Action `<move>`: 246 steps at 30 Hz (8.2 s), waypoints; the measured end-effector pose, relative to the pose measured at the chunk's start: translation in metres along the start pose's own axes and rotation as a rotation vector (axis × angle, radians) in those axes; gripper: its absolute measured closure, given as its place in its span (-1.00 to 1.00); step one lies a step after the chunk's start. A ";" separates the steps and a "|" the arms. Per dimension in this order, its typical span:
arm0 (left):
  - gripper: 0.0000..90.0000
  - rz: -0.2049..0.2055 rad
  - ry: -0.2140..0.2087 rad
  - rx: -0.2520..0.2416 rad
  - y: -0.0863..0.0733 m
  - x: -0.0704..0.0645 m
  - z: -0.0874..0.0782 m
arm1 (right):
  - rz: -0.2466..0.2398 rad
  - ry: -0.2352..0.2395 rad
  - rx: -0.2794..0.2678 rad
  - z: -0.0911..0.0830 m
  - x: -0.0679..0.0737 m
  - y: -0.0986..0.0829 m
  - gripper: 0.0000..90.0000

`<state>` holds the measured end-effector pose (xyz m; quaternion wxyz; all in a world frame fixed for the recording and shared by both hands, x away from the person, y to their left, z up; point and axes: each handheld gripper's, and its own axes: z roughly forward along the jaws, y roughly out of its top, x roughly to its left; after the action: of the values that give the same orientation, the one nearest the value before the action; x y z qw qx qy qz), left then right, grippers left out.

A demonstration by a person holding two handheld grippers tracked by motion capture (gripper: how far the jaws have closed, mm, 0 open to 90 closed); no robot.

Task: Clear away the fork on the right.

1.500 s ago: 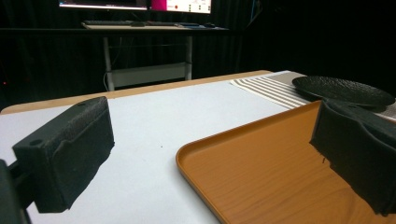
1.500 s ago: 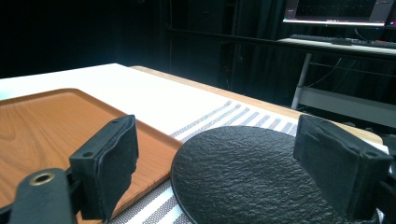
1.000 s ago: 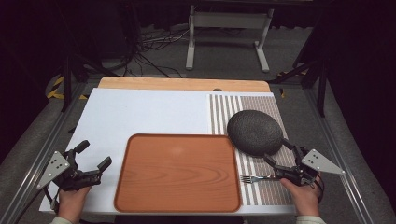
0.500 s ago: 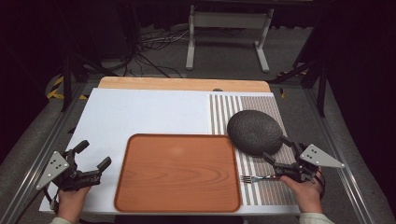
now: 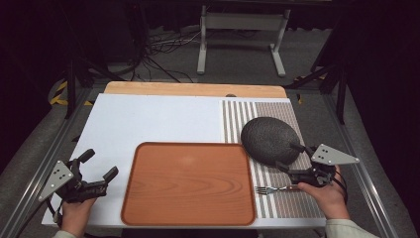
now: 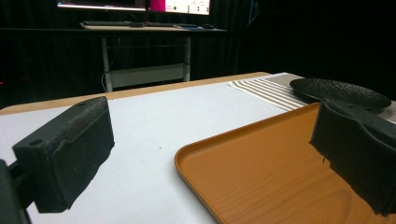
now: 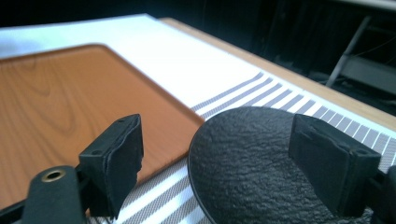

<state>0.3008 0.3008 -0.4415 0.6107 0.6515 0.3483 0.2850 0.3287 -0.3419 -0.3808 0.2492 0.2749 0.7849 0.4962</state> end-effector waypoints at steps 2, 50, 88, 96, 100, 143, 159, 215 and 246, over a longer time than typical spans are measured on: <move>-1.00 -0.003 0.000 -0.003 0.000 0.000 0.000 | -0.008 0.020 0.031 -0.001 -0.002 0.004 -0.58; -1.00 0.000 -0.003 0.000 0.000 -0.001 0.002 | -0.234 0.283 0.636 0.020 -0.018 0.028 -0.36; -1.00 -0.004 -0.009 -0.003 0.002 -0.001 0.003 | -0.389 0.441 0.933 0.047 -0.005 0.015 -0.25; -1.00 -0.001 -0.011 0.001 0.001 -0.002 0.003 | -0.446 0.457 0.947 0.045 -0.001 0.013 0.08; -1.00 -0.007 -0.010 -0.004 0.001 -0.002 0.003 | -0.433 0.462 0.991 0.047 -0.002 0.007 0.14; -1.00 -0.014 -0.010 -0.006 0.001 -0.001 0.002 | -0.545 0.461 1.048 0.045 -0.003 0.013 0.74; -1.00 -0.013 -0.009 -0.009 0.001 -0.001 0.002 | -0.467 0.391 0.890 0.035 -0.007 0.048 0.74; -0.99 -0.010 -0.016 -0.010 0.003 0.000 0.001 | 0.371 0.038 0.832 0.103 0.062 0.094 0.74; -1.00 -0.008 -0.013 -0.015 0.003 0.000 0.000 | 0.493 -0.003 0.962 0.149 0.086 0.063 0.73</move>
<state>0.3015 0.3006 -0.4381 0.6189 0.6475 0.3448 0.2807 0.3767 -0.1649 -0.3902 -0.0278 0.5347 0.8354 0.1241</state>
